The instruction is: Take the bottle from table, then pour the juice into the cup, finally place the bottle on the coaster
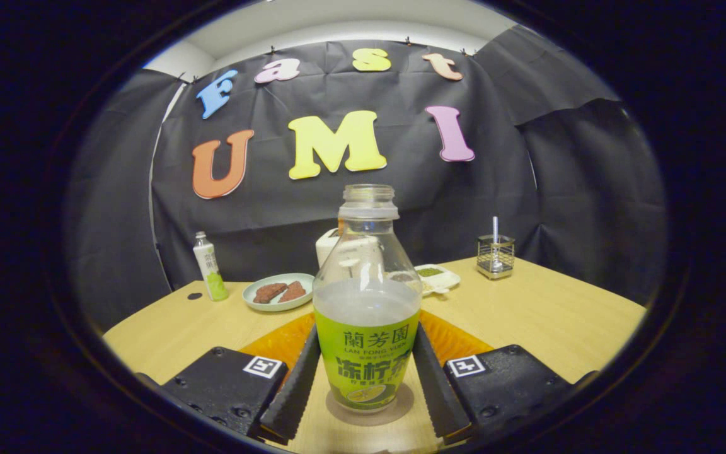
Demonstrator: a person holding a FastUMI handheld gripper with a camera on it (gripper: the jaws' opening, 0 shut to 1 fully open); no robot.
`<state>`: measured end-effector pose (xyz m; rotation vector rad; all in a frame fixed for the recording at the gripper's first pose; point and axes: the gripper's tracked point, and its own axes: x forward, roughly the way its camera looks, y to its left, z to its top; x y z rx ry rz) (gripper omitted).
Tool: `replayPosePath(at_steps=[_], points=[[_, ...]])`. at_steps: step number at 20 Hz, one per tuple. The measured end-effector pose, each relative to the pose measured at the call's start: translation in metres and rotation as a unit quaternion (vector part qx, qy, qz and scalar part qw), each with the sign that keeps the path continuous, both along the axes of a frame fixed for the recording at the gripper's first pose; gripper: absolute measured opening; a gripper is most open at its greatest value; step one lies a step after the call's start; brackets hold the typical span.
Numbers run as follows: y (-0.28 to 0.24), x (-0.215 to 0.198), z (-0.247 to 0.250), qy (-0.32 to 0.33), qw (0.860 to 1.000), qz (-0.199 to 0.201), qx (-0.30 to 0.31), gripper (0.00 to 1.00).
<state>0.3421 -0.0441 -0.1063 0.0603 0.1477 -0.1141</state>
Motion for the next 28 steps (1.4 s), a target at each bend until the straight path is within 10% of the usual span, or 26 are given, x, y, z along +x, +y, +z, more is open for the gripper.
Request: replayPosePath(at_steps=[28], points=[[0.020,-0.076,0.042,0.007,0.998,-0.009,-0.065,1.00]])
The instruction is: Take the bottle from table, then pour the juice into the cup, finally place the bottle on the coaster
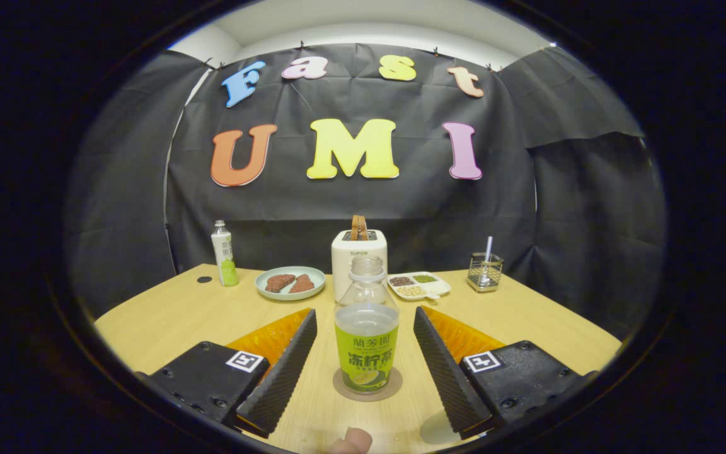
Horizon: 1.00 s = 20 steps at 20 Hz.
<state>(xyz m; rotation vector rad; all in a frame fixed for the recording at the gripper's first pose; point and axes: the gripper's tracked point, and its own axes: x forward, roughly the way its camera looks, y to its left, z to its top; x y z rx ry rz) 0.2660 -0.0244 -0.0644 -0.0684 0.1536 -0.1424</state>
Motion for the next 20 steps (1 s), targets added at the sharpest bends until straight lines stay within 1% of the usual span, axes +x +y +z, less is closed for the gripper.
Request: replayPosePath(at_steps=[5,8,10,12,15,17,20], points=[[0.004,-0.047,0.035,-0.020,1.000,0.000,0.003,1.00],[-0.004,-0.079,0.054,-0.027,1.000,-0.013,-0.005,1.00],[-0.008,-0.103,0.061,-0.031,0.999,-0.021,0.006,1.00],[-0.008,-0.125,0.060,-0.033,0.999,-0.016,0.008,1.00],[-0.012,-0.155,0.046,-0.025,0.999,-0.013,0.019,1.00],[-0.006,-0.171,0.029,-0.006,1.000,0.004,0.024,1.00],[-0.010,-0.194,0.015,0.011,1.000,-0.004,0.015,1.00]])
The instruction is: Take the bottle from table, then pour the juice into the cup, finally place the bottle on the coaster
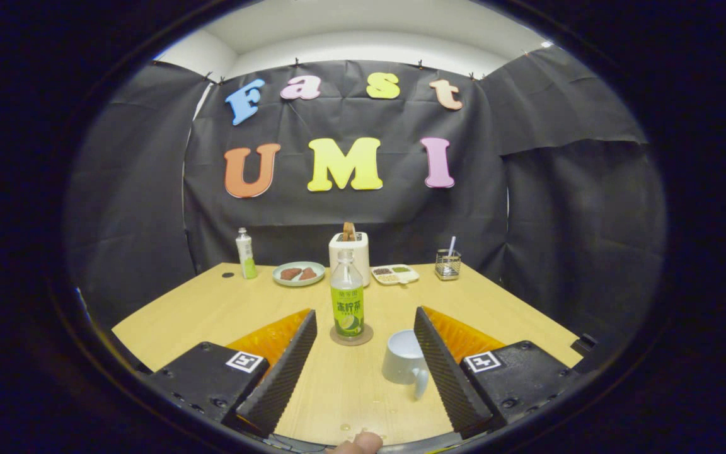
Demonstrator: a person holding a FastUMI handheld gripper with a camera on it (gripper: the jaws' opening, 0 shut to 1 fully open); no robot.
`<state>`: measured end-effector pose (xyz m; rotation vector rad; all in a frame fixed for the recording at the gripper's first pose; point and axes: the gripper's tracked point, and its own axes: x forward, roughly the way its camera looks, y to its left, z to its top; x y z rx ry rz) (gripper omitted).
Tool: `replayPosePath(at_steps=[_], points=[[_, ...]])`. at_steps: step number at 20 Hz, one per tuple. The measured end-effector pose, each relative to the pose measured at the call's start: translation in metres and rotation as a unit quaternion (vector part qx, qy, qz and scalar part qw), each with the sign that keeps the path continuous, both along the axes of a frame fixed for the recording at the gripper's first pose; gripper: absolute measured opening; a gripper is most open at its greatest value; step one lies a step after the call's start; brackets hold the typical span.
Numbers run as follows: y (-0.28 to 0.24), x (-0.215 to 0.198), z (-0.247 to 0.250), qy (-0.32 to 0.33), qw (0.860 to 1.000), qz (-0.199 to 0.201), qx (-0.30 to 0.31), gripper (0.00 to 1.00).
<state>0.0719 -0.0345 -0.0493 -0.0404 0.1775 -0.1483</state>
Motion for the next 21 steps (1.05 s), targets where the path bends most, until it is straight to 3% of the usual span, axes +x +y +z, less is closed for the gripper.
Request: replayPosePath(at_steps=[10,21], points=[[-0.008,-0.054,0.004,-0.015,0.999,-0.029,-0.001,1.00],[-0.014,-0.049,-0.011,-0.005,0.999,-0.035,-0.008,1.00]])
